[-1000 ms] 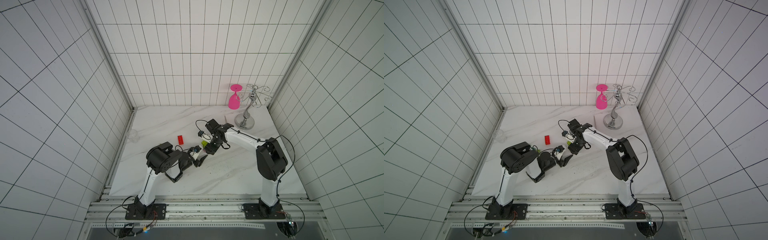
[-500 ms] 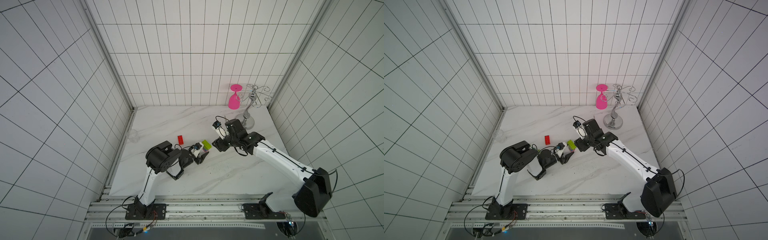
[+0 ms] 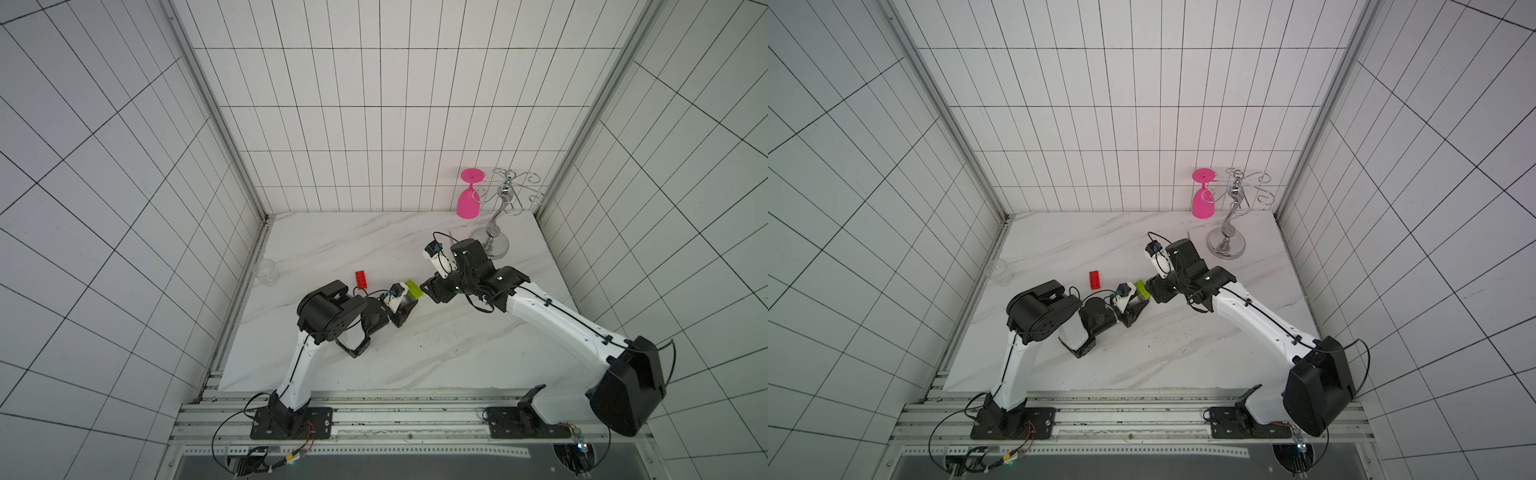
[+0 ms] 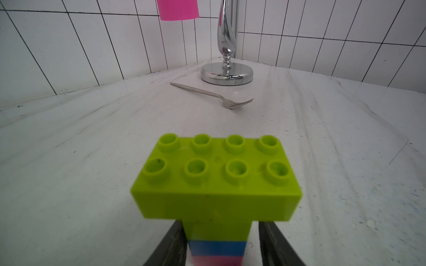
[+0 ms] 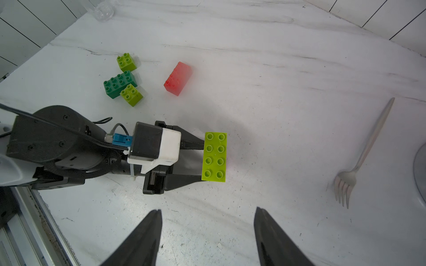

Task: Assemble a spoon with lego
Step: Pick up the lego brick from the center of the board.

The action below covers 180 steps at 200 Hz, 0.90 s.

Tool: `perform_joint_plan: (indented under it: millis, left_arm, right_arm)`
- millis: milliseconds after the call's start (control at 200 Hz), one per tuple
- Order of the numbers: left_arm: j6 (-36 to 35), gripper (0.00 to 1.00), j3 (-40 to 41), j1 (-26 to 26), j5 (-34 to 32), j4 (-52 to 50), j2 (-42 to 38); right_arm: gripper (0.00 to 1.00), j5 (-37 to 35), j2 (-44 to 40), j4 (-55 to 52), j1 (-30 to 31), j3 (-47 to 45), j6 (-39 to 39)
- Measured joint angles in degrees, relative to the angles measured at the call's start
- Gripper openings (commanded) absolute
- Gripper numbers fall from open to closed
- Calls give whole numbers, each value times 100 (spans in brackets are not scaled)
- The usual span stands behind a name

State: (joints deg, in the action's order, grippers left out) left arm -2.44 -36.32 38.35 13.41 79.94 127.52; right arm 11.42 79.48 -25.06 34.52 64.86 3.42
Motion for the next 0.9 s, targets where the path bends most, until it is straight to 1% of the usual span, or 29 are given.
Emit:
perform_joint_plan:
  millis: [300,410,515,605,720,900]
  left_arm:
    - [-153,14,-20,22,203,-4,9]
    - [-245,8,33,22,306,9,-7]
    - [-374,5,330,22,289,-22,-256]
    - [-446,5,791,22,160,-66,-798]
    - [-466,4,1379,22,-70,-46,-1786]
    - [-422,4,2614,50,-872,-55,-3602]
  right_arm:
    - [66,74,192,46,0,-2,-17]
    - [66,52,195,46,0,-2,-83]
    - [66,-81,192,44,0,0,-201]
    - [66,-278,190,26,0,11,-326]
    - [66,-496,223,-48,0,120,-479]
    - [66,-522,756,24,22,713,-627]
